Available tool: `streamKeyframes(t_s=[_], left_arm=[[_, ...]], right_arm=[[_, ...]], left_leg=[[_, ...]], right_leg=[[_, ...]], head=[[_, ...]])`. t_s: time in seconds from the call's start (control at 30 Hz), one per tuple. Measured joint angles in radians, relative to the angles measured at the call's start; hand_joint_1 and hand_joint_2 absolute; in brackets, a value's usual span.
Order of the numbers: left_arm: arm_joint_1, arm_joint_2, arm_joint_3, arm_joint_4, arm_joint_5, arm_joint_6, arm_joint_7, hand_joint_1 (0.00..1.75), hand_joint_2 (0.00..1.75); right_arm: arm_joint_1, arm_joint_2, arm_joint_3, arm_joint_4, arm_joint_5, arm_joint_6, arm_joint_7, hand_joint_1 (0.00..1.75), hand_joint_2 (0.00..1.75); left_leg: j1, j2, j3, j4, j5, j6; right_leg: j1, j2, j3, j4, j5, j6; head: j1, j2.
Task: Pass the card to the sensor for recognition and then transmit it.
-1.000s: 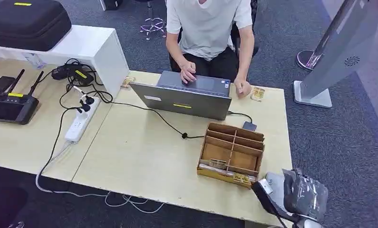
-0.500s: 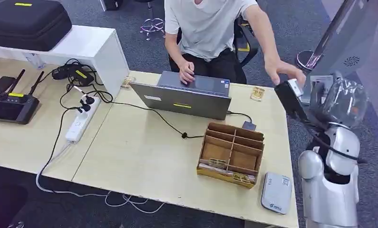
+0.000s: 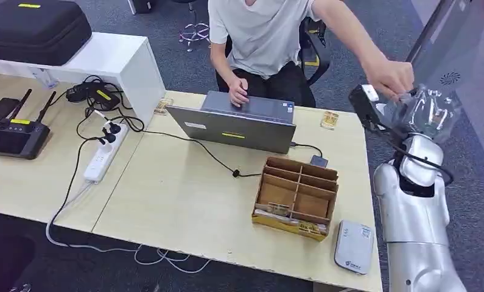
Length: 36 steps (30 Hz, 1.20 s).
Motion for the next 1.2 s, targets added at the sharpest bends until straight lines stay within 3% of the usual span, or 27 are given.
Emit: streamKeyframes(t_s=[0.37,0.5,0.6,0.83,1.0,1.2], left_arm=[[0.000,0.000,0.000,0.001,-0.014,0.025,0.002,0.00,1.75],[0.000,0.000,0.000,0.001,-0.007,0.024,0.002,0.00,1.75],[0.001,-0.001,0.002,0.001,0.008,0.030,0.009,0.00,1.75],[0.003,-0.002,0.034,0.001,0.048,0.047,0.022,0.00,1.75],[0.009,-0.006,0.081,0.001,0.080,0.054,0.022,0.00,1.75],[0.010,-0.008,0.101,0.001,0.082,0.054,0.022,0.00,1.75]], right_arm=[[0.007,0.006,-0.040,0.042,0.019,-0.010,-0.039,0.00,1.75],[0.036,0.006,-0.042,0.017,-0.014,-0.029,-0.126,0.00,1.75],[0.116,0.006,-0.027,-0.076,-0.073,-0.024,-0.197,0.00,1.75],[0.317,-0.008,0.049,-0.369,-0.210,0.031,-0.263,0.00,1.75],[0.563,-0.102,0.150,-0.648,-0.230,-0.009,-0.293,0.00,1.75],[0.647,-0.150,0.183,-0.769,-0.230,-0.014,-0.294,0.00,1.75]], left_leg=[[0.000,0.000,-0.001,0.000,0.000,0.000],[0.000,0.000,0.000,0.000,0.000,0.000],[0.000,-0.001,-0.001,0.000,0.000,0.000],[0.000,-0.001,-0.002,0.000,-0.001,0.000],[0.000,-0.003,-0.004,0.000,-0.004,0.000],[0.000,-0.001,-0.003,0.000,-0.004,0.000]], right_leg=[[0.000,0.000,-0.001,0.000,0.000,0.000],[0.000,0.000,-0.001,0.000,0.000,0.000],[0.000,-0.001,-0.001,0.000,0.000,0.000],[0.000,-0.001,-0.003,-0.001,-0.002,0.000],[0.000,-0.003,-0.002,-0.001,-0.003,0.000],[0.000,-0.002,-0.003,-0.001,-0.003,0.000]], head=[[0.000,0.000],[0.000,0.000],[0.000,0.000],[0.000,0.000],[0.000,0.000],[0.000,0.000]])
